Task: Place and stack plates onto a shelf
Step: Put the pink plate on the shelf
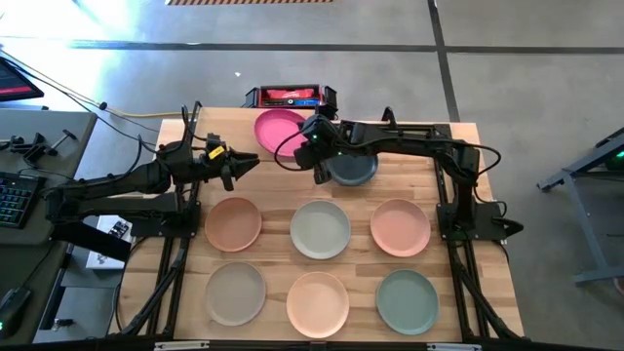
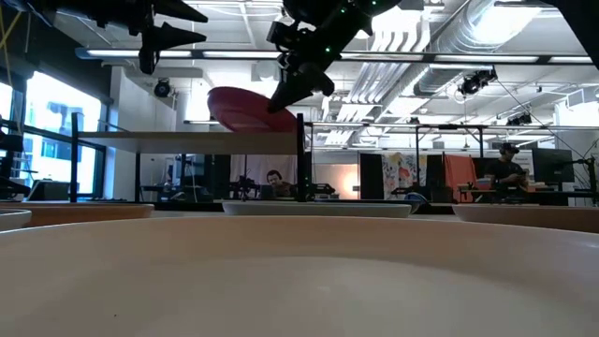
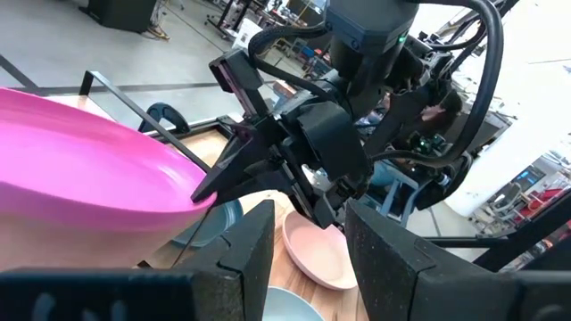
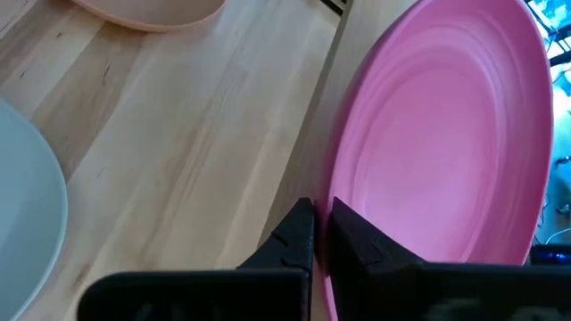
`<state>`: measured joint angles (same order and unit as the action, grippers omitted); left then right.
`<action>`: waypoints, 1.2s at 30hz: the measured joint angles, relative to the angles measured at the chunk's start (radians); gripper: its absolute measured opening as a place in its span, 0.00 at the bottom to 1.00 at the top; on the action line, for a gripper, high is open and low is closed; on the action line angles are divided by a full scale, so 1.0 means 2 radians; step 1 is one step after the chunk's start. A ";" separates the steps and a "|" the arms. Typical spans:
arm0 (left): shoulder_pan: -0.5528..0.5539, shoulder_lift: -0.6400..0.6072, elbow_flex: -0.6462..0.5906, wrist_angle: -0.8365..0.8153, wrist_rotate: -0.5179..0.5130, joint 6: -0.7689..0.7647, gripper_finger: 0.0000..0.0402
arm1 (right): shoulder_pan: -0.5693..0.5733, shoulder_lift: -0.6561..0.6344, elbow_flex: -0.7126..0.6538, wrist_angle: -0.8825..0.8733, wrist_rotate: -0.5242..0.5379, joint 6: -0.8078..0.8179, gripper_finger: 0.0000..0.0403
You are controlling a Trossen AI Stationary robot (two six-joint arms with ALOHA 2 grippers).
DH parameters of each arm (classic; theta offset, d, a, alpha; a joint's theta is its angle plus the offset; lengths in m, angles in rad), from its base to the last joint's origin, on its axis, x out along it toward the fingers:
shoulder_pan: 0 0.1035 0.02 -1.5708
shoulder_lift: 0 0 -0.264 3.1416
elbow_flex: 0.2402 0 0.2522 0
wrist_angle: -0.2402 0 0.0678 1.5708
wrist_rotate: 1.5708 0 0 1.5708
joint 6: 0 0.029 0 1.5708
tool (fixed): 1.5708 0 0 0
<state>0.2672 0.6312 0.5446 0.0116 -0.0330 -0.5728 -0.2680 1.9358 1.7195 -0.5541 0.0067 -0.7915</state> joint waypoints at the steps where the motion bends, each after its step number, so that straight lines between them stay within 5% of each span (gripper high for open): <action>1: 0.000 0.000 0.000 0.000 0.000 0.000 0.31 | 0.000 0.000 0.000 0.000 0.000 0.000 0.00; 22: 0.000 0.000 0.000 0.000 0.000 -0.010 0.31 | 0.000 0.004 0.000 -0.002 0.009 -0.013 0.01; 36: 0.000 0.000 0.000 0.000 0.000 -0.013 0.31 | 0.004 0.004 0.000 -0.002 0.045 -0.031 0.15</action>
<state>0.2672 0.6312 0.5447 0.0118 -0.0330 -0.5995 -0.2600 1.9430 1.7195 -0.5575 0.0962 -0.8532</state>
